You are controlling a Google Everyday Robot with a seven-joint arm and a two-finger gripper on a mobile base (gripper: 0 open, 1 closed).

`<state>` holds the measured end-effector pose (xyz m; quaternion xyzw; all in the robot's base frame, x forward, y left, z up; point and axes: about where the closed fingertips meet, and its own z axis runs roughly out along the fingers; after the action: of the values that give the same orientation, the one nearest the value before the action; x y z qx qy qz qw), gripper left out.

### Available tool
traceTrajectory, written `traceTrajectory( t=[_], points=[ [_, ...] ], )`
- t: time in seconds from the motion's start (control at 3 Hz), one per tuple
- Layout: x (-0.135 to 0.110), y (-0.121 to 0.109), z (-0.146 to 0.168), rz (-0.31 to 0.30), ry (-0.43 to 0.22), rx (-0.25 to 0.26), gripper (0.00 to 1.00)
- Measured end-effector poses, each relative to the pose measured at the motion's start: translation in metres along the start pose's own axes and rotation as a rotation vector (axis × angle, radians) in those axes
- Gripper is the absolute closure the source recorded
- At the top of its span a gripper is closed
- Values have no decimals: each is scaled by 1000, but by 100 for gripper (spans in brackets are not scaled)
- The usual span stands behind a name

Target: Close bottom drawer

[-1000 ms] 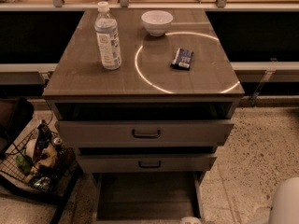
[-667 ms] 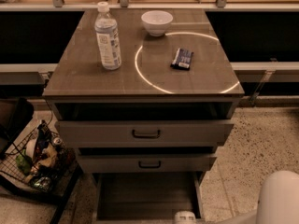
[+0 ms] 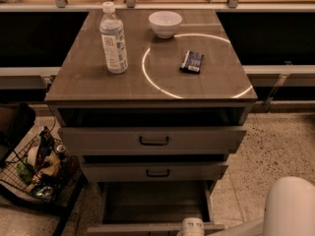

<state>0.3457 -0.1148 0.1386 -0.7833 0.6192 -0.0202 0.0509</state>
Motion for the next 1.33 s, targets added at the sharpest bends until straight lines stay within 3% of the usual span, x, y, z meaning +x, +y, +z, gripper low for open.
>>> traceTrajectory(
  t=[0.33, 0.67, 1.0, 1.33],
  points=[
    [1, -33, 4, -1, -10, 49, 100],
    [1, -40, 5, 1, -11, 63, 100],
    [-2, -69, 5, 4, -16, 104, 100],
    [-2, -69, 5, 4, -16, 104, 100]
  ],
)
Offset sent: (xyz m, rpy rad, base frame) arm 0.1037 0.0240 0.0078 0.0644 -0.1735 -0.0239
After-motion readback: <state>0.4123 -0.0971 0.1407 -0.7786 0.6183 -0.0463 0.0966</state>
